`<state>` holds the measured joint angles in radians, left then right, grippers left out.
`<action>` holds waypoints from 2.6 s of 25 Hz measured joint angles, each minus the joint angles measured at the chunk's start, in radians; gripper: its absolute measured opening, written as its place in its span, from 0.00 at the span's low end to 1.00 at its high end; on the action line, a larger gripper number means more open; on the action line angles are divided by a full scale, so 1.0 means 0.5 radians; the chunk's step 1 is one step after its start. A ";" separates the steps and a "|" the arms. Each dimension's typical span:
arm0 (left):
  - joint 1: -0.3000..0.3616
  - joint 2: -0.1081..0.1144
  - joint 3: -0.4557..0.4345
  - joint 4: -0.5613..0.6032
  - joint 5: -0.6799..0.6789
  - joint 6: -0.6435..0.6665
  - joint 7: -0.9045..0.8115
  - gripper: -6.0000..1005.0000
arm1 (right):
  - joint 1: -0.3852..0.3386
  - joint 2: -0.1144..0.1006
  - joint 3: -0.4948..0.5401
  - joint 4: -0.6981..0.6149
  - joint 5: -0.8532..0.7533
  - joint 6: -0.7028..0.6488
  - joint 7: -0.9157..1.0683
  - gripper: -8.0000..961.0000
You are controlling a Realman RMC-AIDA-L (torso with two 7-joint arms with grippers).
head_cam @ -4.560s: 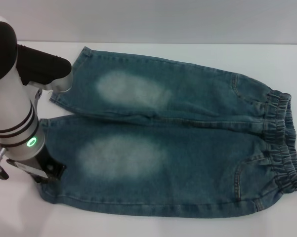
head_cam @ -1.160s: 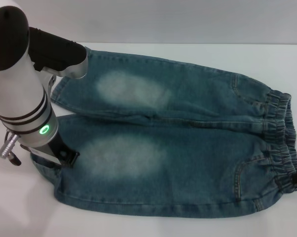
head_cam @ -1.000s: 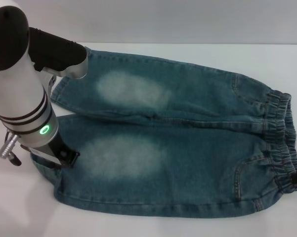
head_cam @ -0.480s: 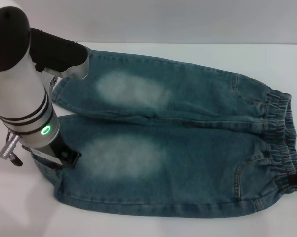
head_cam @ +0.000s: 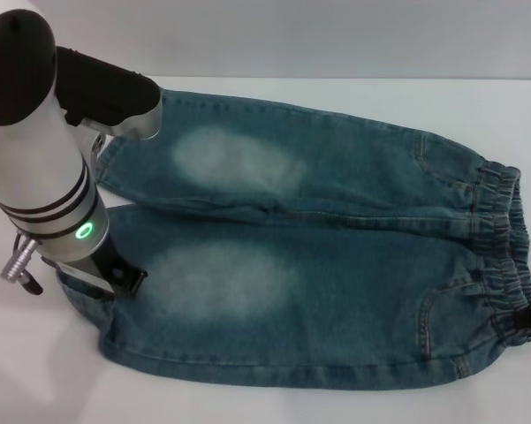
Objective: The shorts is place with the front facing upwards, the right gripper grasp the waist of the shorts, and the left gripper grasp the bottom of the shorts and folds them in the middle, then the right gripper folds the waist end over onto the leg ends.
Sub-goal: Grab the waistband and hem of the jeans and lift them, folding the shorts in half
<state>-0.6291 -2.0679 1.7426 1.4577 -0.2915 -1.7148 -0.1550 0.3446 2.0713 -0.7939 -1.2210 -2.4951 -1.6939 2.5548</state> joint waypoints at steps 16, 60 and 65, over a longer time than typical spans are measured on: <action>-0.021 0.003 -0.004 -0.011 0.000 0.007 0.000 0.02 | 0.032 -0.008 -0.003 0.080 -0.011 0.019 -0.100 0.19; -0.080 0.003 -0.022 0.008 0.000 0.022 -0.007 0.02 | 0.061 -0.014 0.190 0.086 -0.051 -0.033 -0.109 0.71; -0.079 0.004 -0.022 0.008 0.000 0.024 -0.004 0.02 | 0.083 -0.013 0.182 0.133 -0.048 -0.026 -0.109 0.72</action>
<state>-0.6688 -2.0657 1.7318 1.4619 -0.2915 -1.7029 -0.1571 0.3859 2.0650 -0.7028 -1.1542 -2.5190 -1.7068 2.5003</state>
